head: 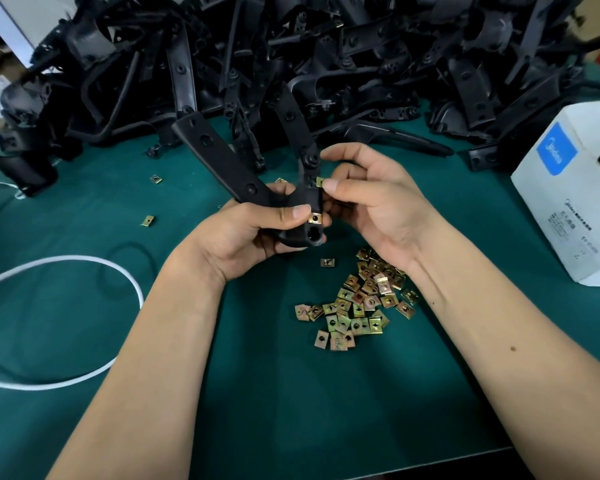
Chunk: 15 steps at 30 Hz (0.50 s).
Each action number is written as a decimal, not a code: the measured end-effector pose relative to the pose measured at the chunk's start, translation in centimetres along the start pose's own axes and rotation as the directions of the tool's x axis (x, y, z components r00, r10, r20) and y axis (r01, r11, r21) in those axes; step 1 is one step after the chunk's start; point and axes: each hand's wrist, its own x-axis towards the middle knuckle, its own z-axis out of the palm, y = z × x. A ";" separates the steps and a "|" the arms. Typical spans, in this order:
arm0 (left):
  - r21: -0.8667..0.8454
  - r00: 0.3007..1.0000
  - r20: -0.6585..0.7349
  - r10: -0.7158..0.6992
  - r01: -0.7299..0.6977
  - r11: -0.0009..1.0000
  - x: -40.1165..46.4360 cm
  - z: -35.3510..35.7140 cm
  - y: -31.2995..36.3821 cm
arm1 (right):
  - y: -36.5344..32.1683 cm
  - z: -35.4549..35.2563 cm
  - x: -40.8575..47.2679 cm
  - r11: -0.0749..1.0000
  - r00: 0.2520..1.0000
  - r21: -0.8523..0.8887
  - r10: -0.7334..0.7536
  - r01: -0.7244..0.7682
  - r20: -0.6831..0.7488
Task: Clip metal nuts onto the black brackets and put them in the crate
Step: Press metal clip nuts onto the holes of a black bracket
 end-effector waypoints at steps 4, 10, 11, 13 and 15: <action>-0.003 1.000 0.023 -0.008 0.008 1.000 0.1 0.0 -0.1 | -0.3 -0.2 -0.2 1.000 0.999 0.002 0.023 -0.023 0.030; 0.012 0.998 0.053 -0.033 0.032 0.999 0.0 -0.2 0.1 | -0.7 -0.5 -0.2 0.998 0.996 -0.049 0.041 -0.037 0.085; -0.004 0.998 0.054 -0.032 0.032 0.999 0.0 -0.1 0.1 | -0.8 -0.5 -0.2 0.998 0.995 -0.052 0.049 -0.044 0.086; -0.071 0.999 0.043 -0.005 0.008 0.997 -0.1 0.3 0.1 | -0.7 -0.3 -0.1 0.996 0.994 -0.028 0.089 -0.087 0.063; -0.121 0.998 0.024 0.051 -0.047 0.992 -0.1 0.4 0.0 | -0.4 0.0 0.0 0.989 0.989 -0.035 0.141 -0.140 0.036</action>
